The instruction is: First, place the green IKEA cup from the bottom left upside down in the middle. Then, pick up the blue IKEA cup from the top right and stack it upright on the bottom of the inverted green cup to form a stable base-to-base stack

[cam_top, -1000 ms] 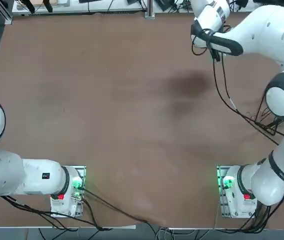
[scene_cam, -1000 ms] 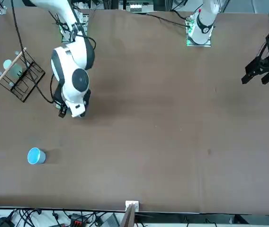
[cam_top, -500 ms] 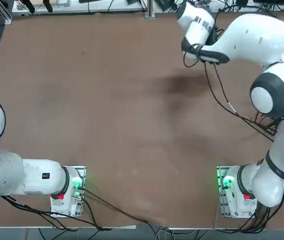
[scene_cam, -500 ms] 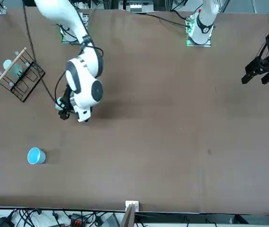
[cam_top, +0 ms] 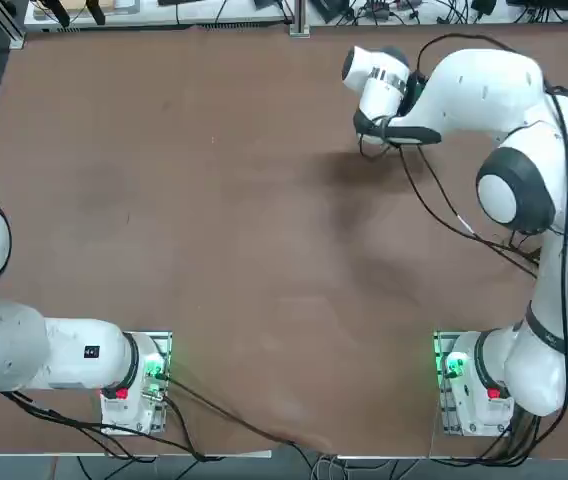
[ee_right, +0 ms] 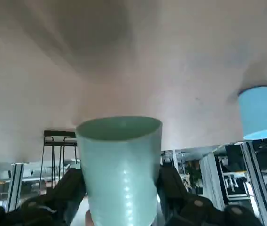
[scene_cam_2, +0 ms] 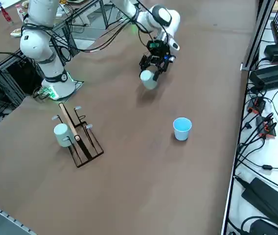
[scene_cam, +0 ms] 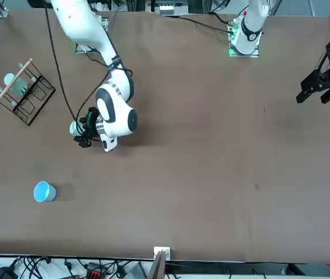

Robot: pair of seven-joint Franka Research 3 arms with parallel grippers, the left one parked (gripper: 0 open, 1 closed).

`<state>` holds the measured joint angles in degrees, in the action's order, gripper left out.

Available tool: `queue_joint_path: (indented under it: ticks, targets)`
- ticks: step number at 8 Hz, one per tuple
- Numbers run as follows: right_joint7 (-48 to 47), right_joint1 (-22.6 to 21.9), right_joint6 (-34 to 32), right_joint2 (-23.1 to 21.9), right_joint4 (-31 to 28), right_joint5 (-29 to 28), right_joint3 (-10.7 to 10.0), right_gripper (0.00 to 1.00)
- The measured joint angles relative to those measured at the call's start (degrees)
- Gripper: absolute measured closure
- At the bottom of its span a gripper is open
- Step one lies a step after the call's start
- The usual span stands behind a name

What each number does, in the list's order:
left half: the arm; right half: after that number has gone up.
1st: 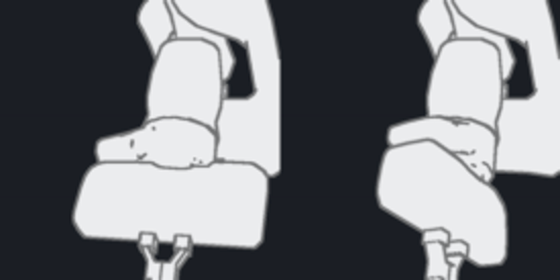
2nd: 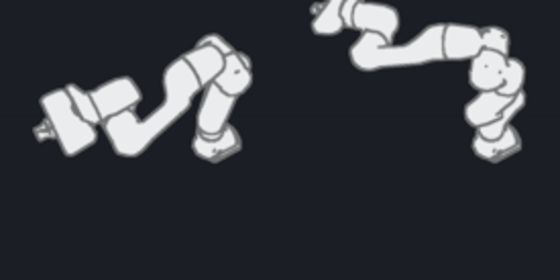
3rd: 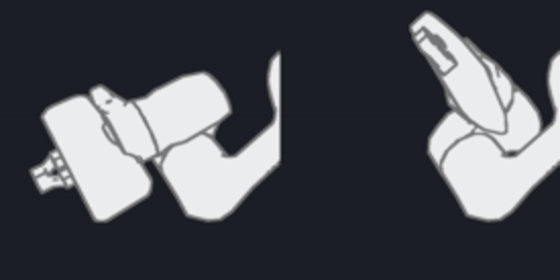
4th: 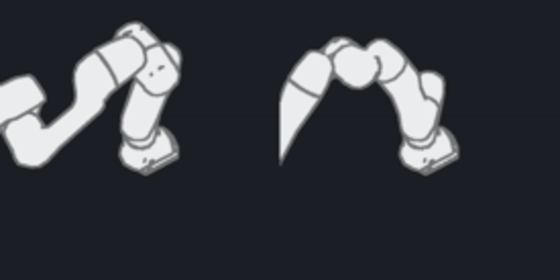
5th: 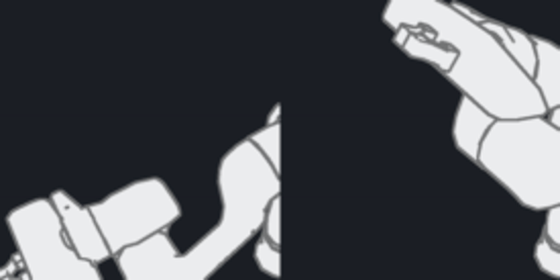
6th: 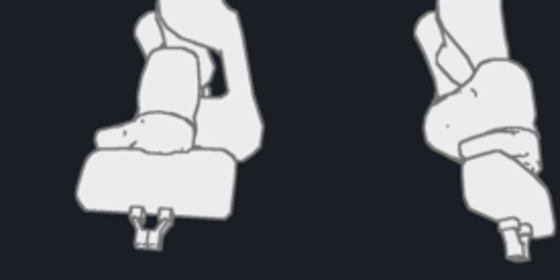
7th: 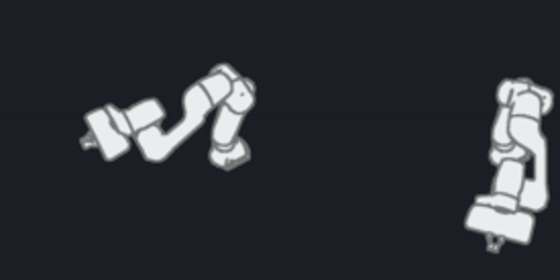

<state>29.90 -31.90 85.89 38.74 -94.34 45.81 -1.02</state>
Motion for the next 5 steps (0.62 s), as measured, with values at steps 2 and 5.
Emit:
queue_joint_path:
  ticks: [2,5]
  targets:
    - [-0.6,0.12,-0.66,4.17,0.03,2.65,-0.34,0.13]
    - [-0.75,0.37,-1.47,8.2,0.07,5.3,-1.23,0.13]
